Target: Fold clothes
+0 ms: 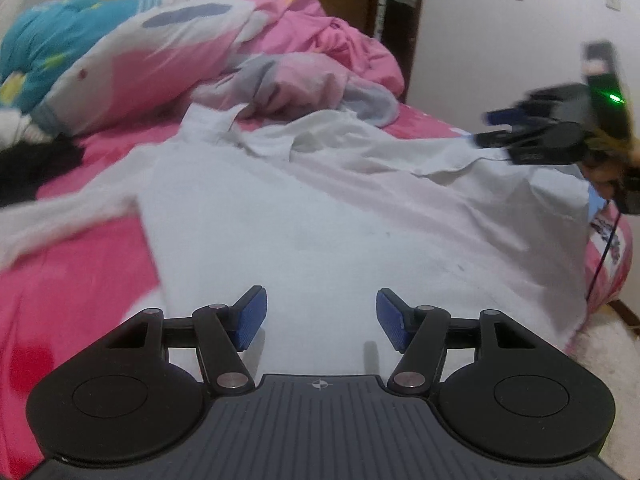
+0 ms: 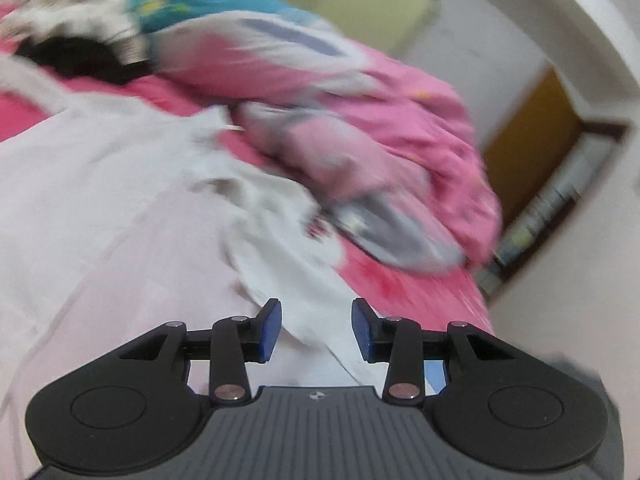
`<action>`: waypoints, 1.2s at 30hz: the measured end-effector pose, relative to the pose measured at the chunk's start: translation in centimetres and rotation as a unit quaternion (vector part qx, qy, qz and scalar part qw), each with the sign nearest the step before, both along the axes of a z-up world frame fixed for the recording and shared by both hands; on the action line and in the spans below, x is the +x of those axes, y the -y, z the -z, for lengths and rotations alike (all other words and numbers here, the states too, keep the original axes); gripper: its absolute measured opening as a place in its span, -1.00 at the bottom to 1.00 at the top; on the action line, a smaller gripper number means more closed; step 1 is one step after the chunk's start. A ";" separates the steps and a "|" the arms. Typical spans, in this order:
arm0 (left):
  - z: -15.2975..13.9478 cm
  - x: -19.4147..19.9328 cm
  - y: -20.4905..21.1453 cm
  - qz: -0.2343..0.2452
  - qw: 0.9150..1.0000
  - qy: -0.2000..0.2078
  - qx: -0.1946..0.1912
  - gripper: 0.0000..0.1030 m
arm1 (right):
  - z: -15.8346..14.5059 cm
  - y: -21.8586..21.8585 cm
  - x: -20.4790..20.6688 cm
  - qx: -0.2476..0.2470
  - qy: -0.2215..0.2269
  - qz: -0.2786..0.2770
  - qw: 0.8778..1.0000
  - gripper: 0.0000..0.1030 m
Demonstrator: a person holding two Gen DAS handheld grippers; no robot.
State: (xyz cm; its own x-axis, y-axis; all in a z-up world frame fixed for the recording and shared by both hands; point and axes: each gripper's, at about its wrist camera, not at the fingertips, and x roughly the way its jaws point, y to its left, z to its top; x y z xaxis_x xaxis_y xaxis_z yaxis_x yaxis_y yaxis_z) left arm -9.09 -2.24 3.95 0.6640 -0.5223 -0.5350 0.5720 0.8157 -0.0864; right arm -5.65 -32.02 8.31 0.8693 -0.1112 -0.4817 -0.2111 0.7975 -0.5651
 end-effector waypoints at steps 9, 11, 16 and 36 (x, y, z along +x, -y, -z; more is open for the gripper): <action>0.1 8.9 1.9 0.047 0.998 0.038 0.036 0.23 | 2.2 -6.4 13.3 0.035 -0.065 -0.029 0.997 -0.20; 0.7 10.3 1.9 0.049 0.998 0.035 0.025 0.23 | 3.3 -7.9 16.1 0.011 -0.066 -0.037 0.997 -0.20; 2.5 12.4 0.7 0.040 0.999 0.012 -0.020 0.23 | 8.1 -11.1 21.5 -0.109 -0.070 -0.075 0.989 -0.21; 4.0 14.6 -2.4 0.026 0.989 -0.080 -0.119 0.25 | 2.0 -8.6 27.9 0.152 -0.114 -0.073 0.979 -0.99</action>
